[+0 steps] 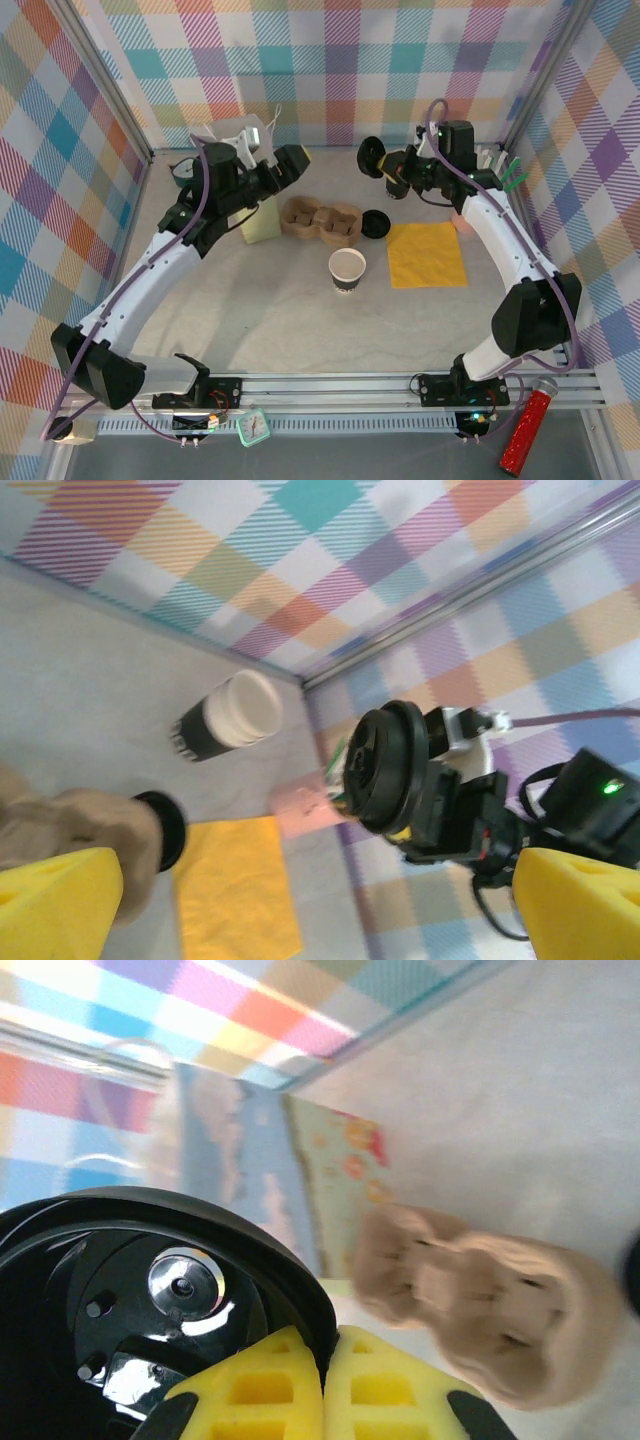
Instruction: Pack the takeout coffee
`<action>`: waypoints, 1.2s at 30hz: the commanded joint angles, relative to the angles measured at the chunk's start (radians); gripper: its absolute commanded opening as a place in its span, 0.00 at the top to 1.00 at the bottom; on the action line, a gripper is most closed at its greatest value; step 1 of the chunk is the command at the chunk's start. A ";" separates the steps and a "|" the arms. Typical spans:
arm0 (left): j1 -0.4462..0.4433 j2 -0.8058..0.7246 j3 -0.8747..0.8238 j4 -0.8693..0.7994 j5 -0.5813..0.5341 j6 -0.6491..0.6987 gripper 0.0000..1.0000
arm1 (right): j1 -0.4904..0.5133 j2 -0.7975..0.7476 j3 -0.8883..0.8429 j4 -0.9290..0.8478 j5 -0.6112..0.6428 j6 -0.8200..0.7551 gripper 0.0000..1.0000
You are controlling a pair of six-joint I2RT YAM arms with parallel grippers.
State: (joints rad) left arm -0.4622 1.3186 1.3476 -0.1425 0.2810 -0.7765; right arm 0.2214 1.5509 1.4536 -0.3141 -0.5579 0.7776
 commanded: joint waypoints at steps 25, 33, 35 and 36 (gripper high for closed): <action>-0.111 0.286 0.157 0.681 0.275 -0.609 0.09 | 0.014 -0.030 -0.020 0.591 -0.384 0.364 0.94; -0.121 0.307 0.162 0.714 0.306 -0.648 0.13 | 0.013 -0.016 -0.019 0.613 -0.400 0.370 0.94; -0.122 0.315 0.179 0.715 0.316 -0.653 0.14 | 0.013 -0.012 -0.020 0.611 -0.405 0.370 0.94; -0.123 0.317 0.185 0.710 0.321 -0.651 0.14 | 0.013 -0.012 -0.021 0.612 -0.405 0.369 0.94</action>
State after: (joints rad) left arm -0.5758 1.6283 1.4872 0.5030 0.5613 -1.3991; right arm 0.2283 1.5288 1.4349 0.2474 -0.9360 1.1450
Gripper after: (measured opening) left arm 0.863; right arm 0.064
